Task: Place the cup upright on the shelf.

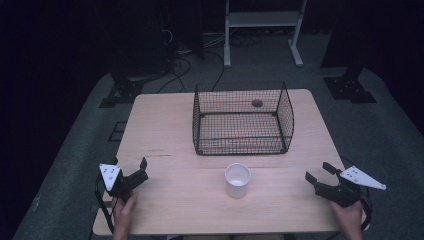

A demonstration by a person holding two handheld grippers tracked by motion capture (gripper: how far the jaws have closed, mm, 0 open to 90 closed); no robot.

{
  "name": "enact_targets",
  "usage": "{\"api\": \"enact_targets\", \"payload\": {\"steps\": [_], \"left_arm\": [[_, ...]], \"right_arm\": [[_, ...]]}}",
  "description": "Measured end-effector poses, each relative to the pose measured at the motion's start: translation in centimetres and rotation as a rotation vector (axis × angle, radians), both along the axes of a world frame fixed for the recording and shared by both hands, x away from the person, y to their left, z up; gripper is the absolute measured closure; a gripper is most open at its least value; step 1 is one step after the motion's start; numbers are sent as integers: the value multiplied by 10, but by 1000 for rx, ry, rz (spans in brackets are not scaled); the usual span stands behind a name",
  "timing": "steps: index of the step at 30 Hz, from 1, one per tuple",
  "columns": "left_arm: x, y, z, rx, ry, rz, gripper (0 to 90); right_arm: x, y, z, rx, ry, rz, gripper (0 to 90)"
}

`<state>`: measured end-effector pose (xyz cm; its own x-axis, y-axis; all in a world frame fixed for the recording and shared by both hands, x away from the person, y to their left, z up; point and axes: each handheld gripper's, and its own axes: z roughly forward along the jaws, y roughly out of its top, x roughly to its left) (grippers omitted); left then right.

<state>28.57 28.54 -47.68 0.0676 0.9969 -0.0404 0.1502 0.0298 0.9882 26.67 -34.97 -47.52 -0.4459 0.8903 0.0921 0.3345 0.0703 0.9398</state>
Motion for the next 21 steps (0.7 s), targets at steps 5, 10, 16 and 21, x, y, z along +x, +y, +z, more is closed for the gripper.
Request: {"api": "enact_targets", "payload": {"steps": [5, 10, 16, 21], "left_arm": [[0, 0, 0, -1, -1, 1, 0], [0, 0, 0, 5, -1, -3, 0], [-1, 0, 0, 2, -3, -4, 0], [-1, 0, 0, 4, -4, -6, 0]], "right_arm": [[2, 0, 0, 22, 12, 9, 187], [2, 8, 5, 37, 20, 46, 178], [1, 14, 12, 71, 29, 79, 171], [1, 18, 23, 50, 6, 82, 162]]}}
